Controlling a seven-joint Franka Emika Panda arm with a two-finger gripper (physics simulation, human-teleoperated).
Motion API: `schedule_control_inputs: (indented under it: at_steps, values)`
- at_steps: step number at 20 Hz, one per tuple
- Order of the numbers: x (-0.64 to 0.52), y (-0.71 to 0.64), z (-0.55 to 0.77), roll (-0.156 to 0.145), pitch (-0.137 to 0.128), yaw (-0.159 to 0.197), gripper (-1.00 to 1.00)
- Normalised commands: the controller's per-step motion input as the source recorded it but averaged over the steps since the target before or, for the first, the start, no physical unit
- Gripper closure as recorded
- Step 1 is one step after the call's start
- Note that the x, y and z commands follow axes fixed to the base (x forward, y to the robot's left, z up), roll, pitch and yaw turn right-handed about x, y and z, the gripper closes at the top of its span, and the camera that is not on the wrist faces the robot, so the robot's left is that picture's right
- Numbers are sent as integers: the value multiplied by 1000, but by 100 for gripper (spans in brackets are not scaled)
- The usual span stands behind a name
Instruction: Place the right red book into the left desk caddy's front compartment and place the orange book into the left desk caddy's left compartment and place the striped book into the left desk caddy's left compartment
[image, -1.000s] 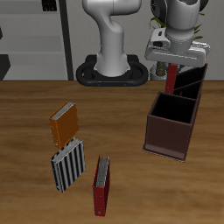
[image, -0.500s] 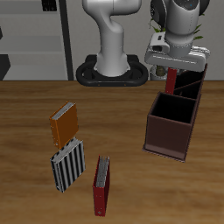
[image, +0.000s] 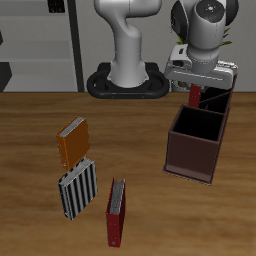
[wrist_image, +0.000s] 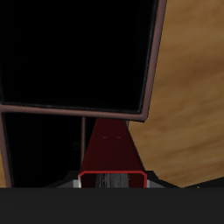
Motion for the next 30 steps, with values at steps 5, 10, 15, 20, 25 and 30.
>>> schedule_control_inputs:
  at_steps: [5,10,15,20,25,30]
  values:
    - [49,41,-191,9,26,-4,100]
    - [58,-9,-115,4,14,2,100]
    - [48,-21,-66,-19,29,2,-100]
    - [5,38,40,12,5,1,-100]
    - [-39,24,95,-4,-12,1,-100]
    - [-89,16,153,-4,-24,16,-100]
